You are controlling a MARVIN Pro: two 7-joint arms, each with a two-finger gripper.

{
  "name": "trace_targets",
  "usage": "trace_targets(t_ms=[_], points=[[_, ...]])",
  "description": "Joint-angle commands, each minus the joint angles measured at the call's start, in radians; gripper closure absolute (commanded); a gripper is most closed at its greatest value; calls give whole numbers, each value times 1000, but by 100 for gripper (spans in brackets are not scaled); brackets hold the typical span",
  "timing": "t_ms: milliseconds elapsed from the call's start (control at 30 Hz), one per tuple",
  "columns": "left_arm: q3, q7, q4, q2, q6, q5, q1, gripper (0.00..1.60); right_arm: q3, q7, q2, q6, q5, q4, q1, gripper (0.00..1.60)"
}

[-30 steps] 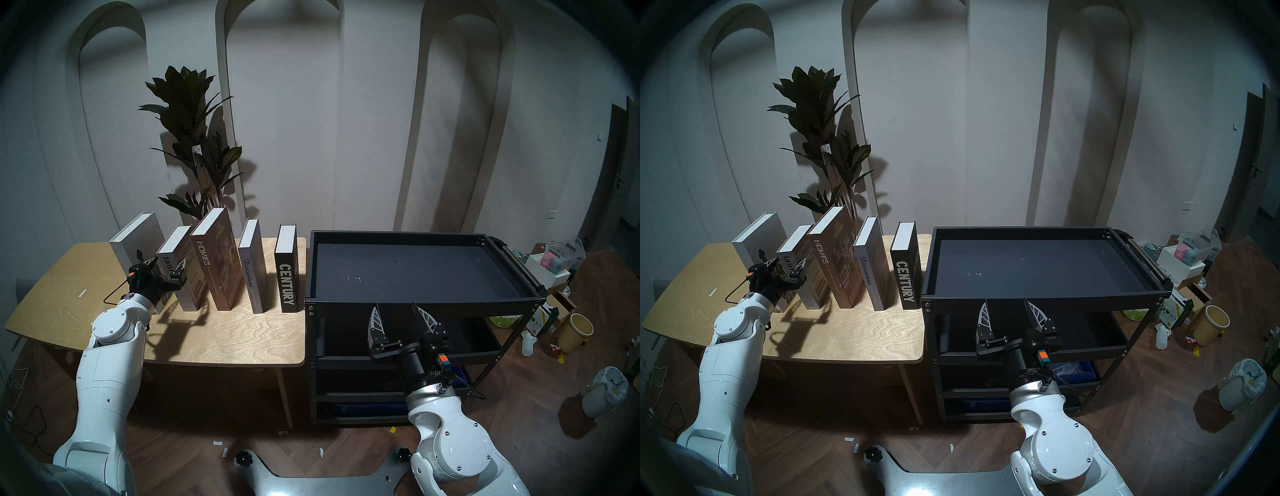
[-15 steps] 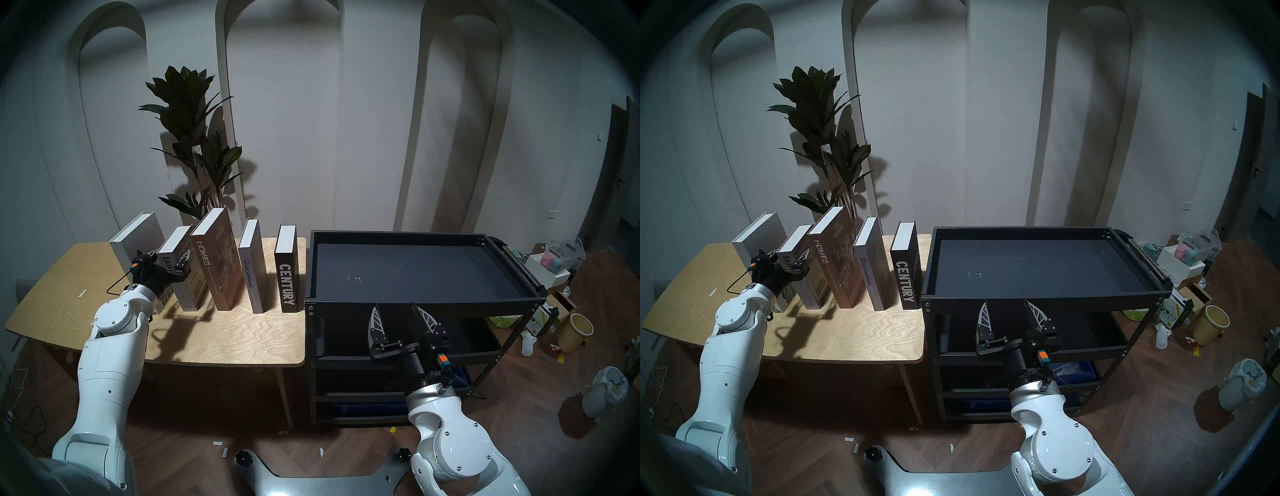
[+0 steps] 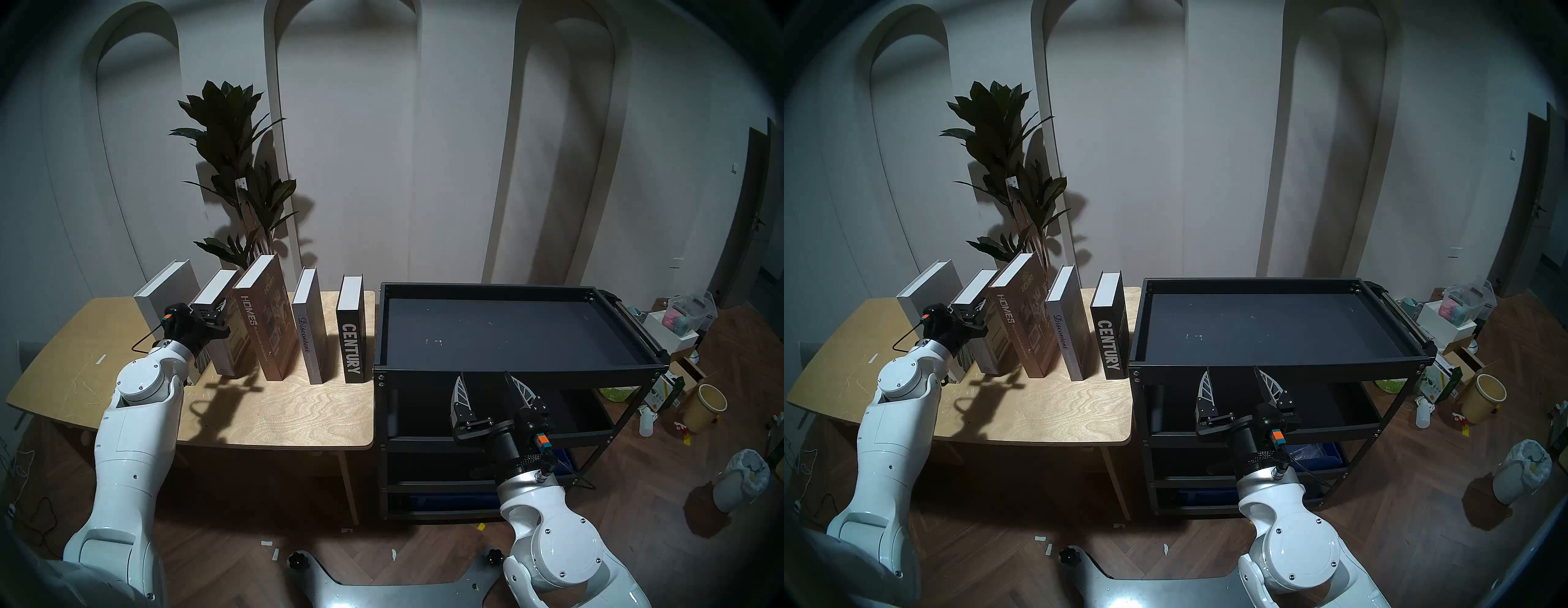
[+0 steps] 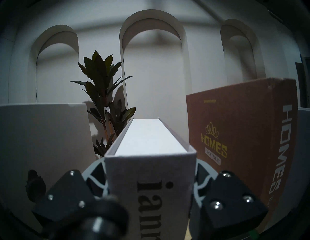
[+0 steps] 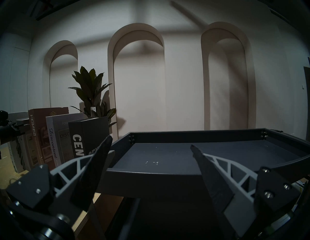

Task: Move the books from the display table onto the shelf, standing them upright with spines facing out and tallest at one end

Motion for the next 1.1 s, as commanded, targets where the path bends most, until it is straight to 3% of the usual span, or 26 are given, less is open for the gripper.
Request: trace_targets(t_ms=[0, 100, 333, 667, 800, 1067], points=[[-20, -23, -97, 2, 25, -37, 6, 160, 0, 1, 0, -6, -1, -21, 5, 0], [-33, -21, -159, 4, 81, -60, 16, 160, -1, -2, 3, -6, 0, -20, 6, 0], [-42, -30, -225, 29, 133, -60, -1, 160, -4, -7, 7, -6, 2, -19, 8, 0], [-29, 0, -361, 105, 235, 20, -39, 160, -8, -14, 15, -6, 6, -18, 11, 0], [-4, 13, -388, 141, 254, 79, -78, 160, -9, -17, 18, -6, 8, -18, 12, 0], [29, 41, -450, 192, 324, 122, -151, 160, -13, -24, 24, -6, 11, -17, 15, 0]])
